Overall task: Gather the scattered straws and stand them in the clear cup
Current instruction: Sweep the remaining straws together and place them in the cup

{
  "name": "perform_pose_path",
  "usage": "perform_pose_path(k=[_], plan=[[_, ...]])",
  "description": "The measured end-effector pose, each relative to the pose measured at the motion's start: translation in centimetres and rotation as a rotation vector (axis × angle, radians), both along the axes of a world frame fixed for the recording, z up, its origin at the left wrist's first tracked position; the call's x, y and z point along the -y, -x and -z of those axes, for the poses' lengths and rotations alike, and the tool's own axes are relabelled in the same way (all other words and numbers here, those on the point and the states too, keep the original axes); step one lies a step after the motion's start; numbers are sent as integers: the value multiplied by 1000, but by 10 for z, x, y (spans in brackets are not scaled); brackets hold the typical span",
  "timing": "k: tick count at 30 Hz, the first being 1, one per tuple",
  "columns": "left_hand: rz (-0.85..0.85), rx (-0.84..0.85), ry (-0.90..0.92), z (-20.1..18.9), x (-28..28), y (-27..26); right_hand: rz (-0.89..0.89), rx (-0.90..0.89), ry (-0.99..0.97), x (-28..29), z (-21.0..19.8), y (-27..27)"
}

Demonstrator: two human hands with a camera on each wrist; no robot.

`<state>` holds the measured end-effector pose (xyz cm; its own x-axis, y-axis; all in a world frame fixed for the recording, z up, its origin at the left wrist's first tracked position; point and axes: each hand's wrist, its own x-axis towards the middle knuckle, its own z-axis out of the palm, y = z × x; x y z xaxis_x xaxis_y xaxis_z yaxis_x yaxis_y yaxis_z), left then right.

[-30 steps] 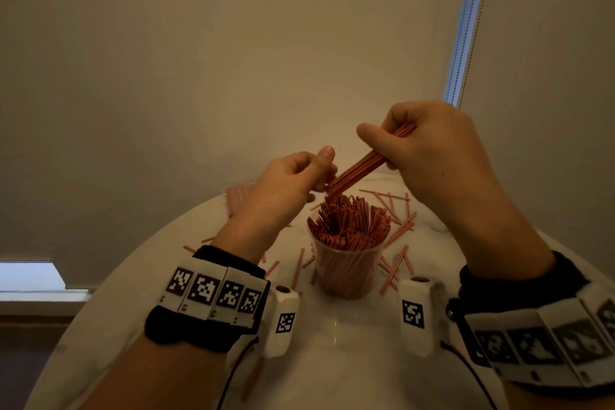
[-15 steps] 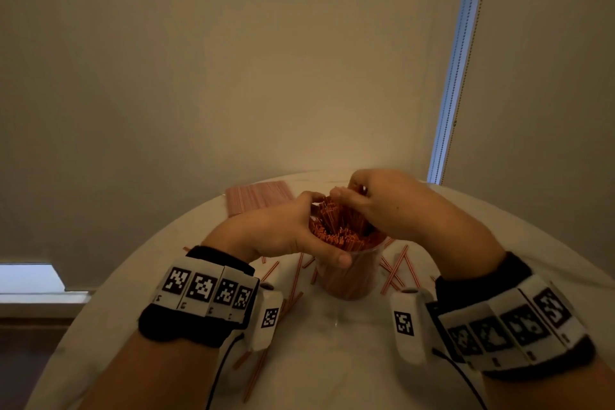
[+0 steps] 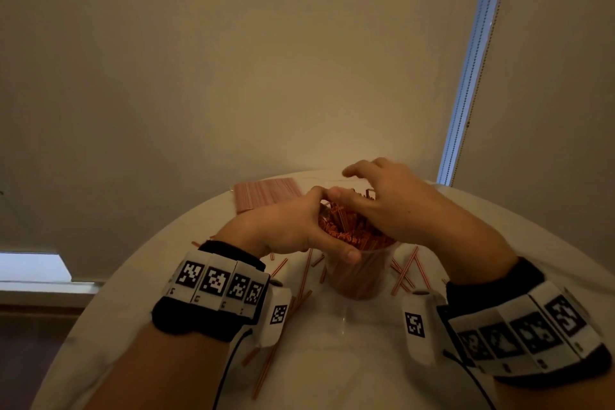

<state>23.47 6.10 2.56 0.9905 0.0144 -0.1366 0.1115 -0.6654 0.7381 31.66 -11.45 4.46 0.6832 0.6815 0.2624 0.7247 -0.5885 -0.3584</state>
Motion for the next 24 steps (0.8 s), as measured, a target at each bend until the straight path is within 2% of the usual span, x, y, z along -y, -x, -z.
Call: perform_pose_path(k=[2,4,9,12,14,17,18,21,24], plan=[[-2,-10,-2,1,0,-1,-116,-91,99,-3,-1,8],[-14,-27,-14,1,0,0,-153,-67,123,-5,-1,11],[-44,-41,-34,0,1,1,-41,-62,43,-4,-8,13],[-55,-45,-30,-1,0,1,47,-23,-134,0,-14,11],[-57,-46,-24,-1,0,2,68,8,-38,0,-11,10],[-60,-41,-31,-2,1,3,76,-28,308,-5,1,12],[-60,-43,-30,-2,1,3,63,-63,312,-6,1,12],[-55,-50,-15,-1,1,2,9,-141,97,0,-10,12],[-56,-54,-11,-1,0,2,14,-70,166,11,-20,11]])
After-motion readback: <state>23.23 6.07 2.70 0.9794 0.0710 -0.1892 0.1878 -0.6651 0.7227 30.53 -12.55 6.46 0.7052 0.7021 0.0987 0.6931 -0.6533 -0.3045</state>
